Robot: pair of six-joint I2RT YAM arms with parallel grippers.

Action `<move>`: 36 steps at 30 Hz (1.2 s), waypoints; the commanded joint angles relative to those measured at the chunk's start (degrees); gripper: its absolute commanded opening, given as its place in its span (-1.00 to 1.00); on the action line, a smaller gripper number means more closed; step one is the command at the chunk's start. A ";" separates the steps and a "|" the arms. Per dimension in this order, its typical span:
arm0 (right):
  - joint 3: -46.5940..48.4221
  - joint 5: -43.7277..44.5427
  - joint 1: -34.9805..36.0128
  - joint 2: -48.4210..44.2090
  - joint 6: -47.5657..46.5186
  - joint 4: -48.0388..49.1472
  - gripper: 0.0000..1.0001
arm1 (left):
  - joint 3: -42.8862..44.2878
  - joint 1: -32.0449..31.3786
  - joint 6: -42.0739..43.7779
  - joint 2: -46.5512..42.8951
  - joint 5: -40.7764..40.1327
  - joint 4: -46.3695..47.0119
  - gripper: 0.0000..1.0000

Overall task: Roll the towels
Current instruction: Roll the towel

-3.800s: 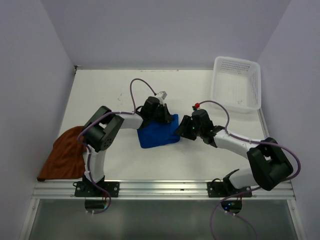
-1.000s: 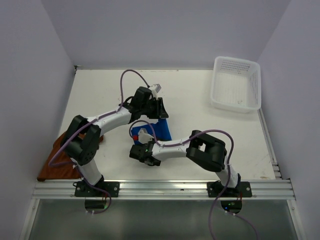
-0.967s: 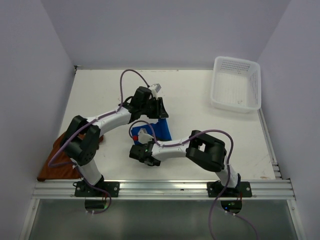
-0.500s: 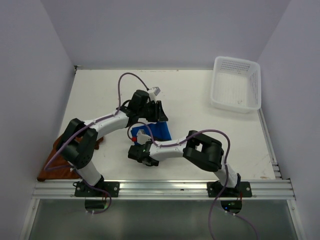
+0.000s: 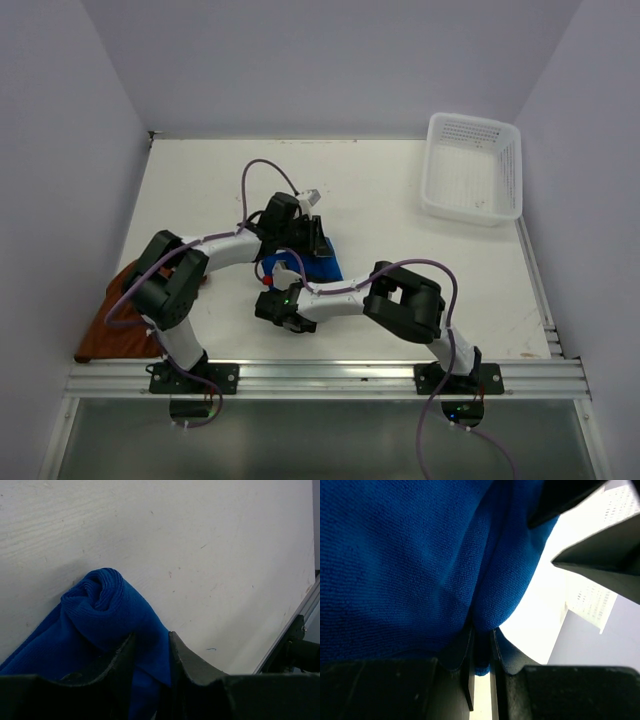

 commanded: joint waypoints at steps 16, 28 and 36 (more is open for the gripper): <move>-0.93 -11.28 -0.41 -3.70 4.18 6.78 -0.61 | -3.84 0.56 3.07 5.85 -14.12 -1.25 -0.49; -10.24 -9.00 -0.68 -15.65 10.16 14.08 -0.17 | -6.31 1.18 0.78 7.44 -12.98 3.25 -0.60; -12.54 -9.08 -0.68 -20.40 10.42 16.11 0.00 | -7.10 1.27 -0.10 8.23 -12.72 4.40 -0.64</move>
